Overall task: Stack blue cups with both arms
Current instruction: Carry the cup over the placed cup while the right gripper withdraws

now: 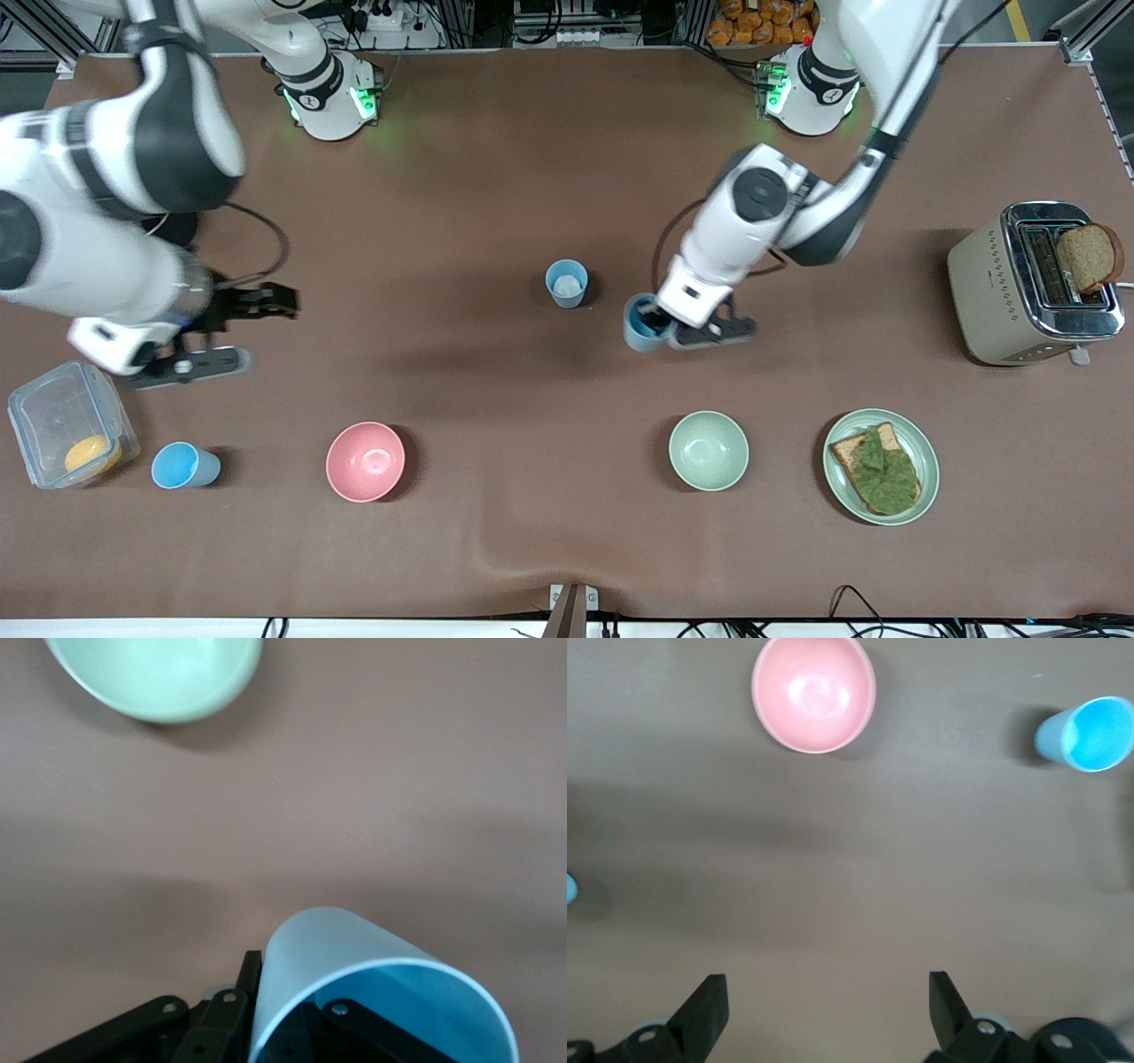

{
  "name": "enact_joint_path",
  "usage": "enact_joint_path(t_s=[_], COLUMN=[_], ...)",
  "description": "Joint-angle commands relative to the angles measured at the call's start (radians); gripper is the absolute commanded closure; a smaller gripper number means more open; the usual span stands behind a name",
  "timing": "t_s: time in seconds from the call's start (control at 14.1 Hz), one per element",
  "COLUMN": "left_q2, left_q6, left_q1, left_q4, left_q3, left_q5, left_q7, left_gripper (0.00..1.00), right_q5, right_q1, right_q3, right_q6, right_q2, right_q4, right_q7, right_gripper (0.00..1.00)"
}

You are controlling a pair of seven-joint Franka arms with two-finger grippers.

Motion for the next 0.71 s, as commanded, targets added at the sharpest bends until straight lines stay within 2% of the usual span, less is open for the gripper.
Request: enact_joint_path(t_s=[0.0,0.14,0.42,0.49,0.57,0.64], left_q2=[-0.007,-0.004,0.018,0.021,0.024,0.027], left_q6=[-0.018,-0.018,-0.018,-0.018,-0.018,-0.019], left_q1=[-0.085,-0.135,-0.202,-0.208,-0.215,-0.218], left_q4=[0.007,0.008,0.008,0.007,0.007,0.007], left_q3=[0.013,0.014,0.013,0.013,0.013,0.013], left_q5=[0.026,0.029,0.119,0.126,0.126,0.126], left_q7=[-0.086,-0.12,-0.209,-0.221,-0.226,-0.226], left_gripper=[1.0,1.0,1.0,1.0,1.0,1.0], right_q5=[0.009,0.008,0.006,0.006,0.006,-0.004], right_q1=[-0.06,-0.084,-0.086,-0.086,-0.089,-0.092], right_q3=[0.02,0.022,0.02,0.02,0.02,0.022], right_q6=[-0.002,0.024,0.298,0.343,0.345,0.327], right_q2=[-0.078,-0.153,-0.377,-0.405,-0.405,-0.397], right_q4=[-0.061,-0.154,-0.528,-0.574,-0.573,-0.526], right_q7=[-0.047,-0.052,-0.052,-0.052,-0.05,-0.049], right_gripper=[0.0,0.0,0.0,0.0,0.0,0.0])
